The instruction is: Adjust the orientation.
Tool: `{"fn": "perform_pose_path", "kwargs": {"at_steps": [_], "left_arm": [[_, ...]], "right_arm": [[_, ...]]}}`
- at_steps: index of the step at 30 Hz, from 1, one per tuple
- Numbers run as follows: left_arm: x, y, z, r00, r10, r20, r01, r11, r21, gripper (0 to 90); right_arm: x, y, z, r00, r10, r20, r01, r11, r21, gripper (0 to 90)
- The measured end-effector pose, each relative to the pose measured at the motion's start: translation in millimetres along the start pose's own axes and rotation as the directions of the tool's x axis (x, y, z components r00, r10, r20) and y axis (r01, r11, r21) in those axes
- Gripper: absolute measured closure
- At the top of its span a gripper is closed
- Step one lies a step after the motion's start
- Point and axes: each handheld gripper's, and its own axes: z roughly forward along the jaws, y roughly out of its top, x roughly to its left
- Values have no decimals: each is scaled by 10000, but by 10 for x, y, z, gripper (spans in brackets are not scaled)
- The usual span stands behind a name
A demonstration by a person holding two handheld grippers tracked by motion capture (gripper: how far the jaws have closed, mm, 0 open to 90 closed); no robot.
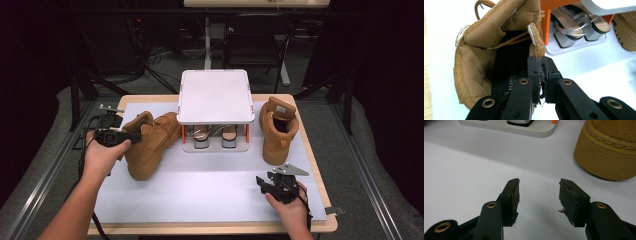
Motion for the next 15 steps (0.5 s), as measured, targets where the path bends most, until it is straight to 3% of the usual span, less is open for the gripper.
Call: {"fn": "perform_pose_path", "kwargs": {"at_steps": [8, 15], "left_arm": [[-235, 49, 174, 9987, 482, 191, -489, 9980, 394, 863], [-332, 60, 284, 9971, 565, 506, -599, 9959, 680, 861]], "right_arm": [[4, 1, -17, 10000, 43, -5, -43, 10000, -54, 503], [-29, -7, -14, 9999, 148, 42, -148, 9999, -18, 503]]}}
